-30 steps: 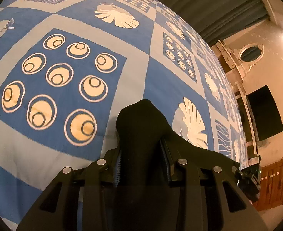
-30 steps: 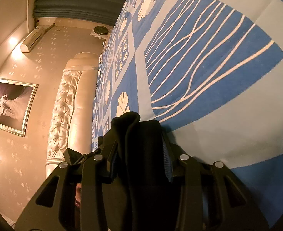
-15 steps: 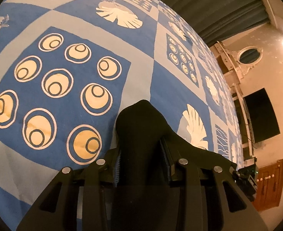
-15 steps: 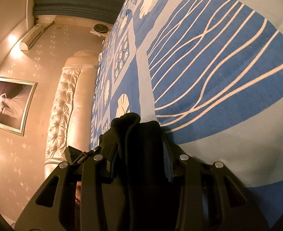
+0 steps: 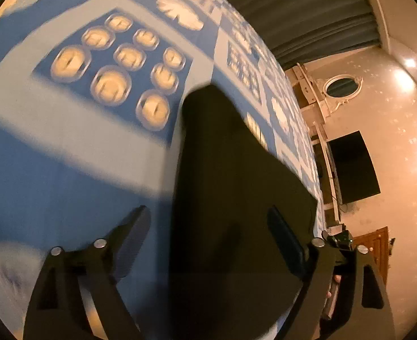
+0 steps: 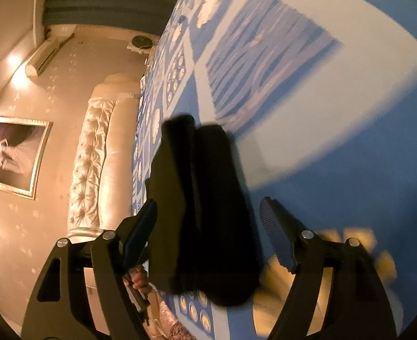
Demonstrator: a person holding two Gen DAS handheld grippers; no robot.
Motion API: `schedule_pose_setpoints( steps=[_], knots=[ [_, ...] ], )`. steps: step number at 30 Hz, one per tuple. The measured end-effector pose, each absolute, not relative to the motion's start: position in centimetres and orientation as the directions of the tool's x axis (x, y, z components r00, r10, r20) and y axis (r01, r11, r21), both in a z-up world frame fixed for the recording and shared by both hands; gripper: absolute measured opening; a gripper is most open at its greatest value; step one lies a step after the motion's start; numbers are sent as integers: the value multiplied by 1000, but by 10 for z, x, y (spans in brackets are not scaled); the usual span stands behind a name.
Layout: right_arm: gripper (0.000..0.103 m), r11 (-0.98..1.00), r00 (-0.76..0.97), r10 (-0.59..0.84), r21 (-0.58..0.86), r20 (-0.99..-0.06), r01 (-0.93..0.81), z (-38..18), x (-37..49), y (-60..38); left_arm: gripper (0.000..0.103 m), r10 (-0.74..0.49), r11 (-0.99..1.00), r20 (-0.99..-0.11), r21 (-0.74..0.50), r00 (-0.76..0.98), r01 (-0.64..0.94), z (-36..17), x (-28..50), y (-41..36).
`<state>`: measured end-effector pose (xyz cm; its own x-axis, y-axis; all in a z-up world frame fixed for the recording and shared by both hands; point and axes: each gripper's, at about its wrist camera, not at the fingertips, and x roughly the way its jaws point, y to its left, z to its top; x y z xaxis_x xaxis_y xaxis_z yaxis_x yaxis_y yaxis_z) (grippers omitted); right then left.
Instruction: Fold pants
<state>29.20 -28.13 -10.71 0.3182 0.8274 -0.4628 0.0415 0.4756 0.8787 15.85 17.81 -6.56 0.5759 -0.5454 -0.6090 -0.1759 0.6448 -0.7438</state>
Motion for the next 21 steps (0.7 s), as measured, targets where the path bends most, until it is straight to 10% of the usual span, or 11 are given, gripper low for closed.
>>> schedule_pose_setpoints(
  steps=[16,20,21],
  knots=[
    [80,459,303,841,887,-449,41,-114,243,-261,86,-568,582,-554,-793,609,-179,-71,111,138],
    [46,491,302,820,869,-486,64,-122,242,-263,81,-556,543,-528,-816,642,-201,-75,108,143],
    [43,485,302,823,872,-480,66,-124,239,-265,62,-531,556,-557,-798,639,-234,-76,107,144]
  ],
)
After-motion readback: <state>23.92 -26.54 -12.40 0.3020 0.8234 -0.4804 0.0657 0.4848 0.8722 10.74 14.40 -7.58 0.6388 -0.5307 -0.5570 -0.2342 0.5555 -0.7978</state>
